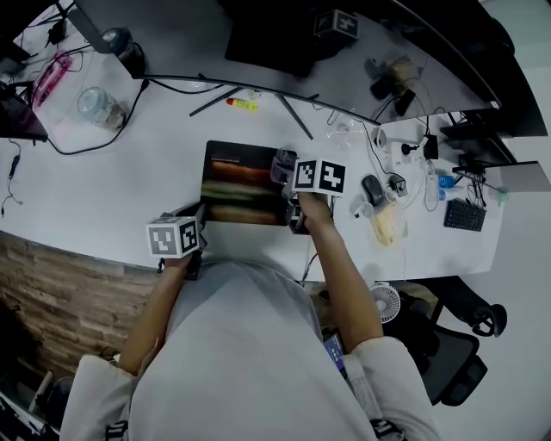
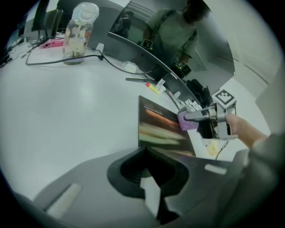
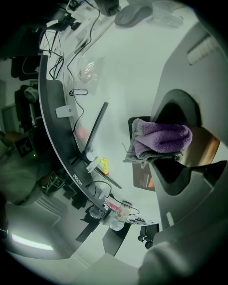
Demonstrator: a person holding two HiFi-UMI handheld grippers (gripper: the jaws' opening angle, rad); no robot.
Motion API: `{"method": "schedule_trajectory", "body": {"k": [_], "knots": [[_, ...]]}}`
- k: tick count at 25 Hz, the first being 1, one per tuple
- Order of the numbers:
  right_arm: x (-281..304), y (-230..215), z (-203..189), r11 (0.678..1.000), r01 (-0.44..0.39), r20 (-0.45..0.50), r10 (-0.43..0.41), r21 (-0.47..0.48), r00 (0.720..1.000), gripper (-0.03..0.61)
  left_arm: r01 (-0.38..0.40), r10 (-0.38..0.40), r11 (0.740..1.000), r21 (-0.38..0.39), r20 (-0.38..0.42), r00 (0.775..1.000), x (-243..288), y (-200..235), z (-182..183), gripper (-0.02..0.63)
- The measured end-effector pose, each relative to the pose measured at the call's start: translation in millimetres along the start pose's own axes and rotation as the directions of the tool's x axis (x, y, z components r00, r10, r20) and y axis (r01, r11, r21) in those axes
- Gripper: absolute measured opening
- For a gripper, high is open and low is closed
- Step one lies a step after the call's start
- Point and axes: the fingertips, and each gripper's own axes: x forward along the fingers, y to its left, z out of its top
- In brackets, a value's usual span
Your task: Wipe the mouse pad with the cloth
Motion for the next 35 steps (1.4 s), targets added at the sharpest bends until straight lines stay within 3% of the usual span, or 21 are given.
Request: {"method": "schedule_trajectory", "body": {"k": [13,35], "knots": [[-8,-16,-5,1.0,0.015,-0.001,-0.015,-0.007,1.0,0.196,0.027,-0.026,0.999,-0.047,0.022,0.999,0,0,-3,0.0],[-22,-38,-8,0.998,0.062,0.009,-0.062,-0.007,0.998,0.193,0.024,-0.024,1.0,-0.003,0.036,0.999,0,0,-1,0.0]]}}
